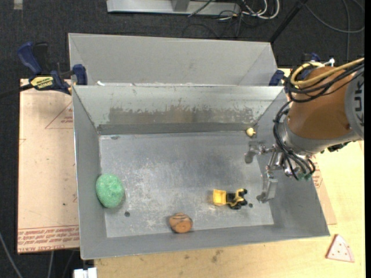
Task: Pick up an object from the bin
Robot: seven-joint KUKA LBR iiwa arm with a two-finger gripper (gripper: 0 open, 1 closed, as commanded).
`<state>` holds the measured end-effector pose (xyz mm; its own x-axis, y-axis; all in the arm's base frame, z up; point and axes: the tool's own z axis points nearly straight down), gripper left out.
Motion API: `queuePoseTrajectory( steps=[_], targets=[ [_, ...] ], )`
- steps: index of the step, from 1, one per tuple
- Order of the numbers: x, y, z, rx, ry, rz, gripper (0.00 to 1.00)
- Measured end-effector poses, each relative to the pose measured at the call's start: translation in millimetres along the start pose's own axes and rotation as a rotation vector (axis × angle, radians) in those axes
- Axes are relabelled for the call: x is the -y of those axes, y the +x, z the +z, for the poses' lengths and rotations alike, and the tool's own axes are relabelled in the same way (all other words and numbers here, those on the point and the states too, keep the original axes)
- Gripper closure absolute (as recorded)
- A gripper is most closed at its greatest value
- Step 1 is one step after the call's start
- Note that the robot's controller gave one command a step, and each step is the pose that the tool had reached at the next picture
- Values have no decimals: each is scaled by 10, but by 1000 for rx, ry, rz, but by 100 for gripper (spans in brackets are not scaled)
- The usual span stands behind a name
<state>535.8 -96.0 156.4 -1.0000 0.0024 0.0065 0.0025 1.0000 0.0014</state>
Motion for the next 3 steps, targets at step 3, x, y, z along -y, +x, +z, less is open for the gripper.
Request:
queuePoseTrajectory(
  steps=[3],
  targets=[
    [-210, 122, 724, 6, 1, -10, 0]
  ],
)
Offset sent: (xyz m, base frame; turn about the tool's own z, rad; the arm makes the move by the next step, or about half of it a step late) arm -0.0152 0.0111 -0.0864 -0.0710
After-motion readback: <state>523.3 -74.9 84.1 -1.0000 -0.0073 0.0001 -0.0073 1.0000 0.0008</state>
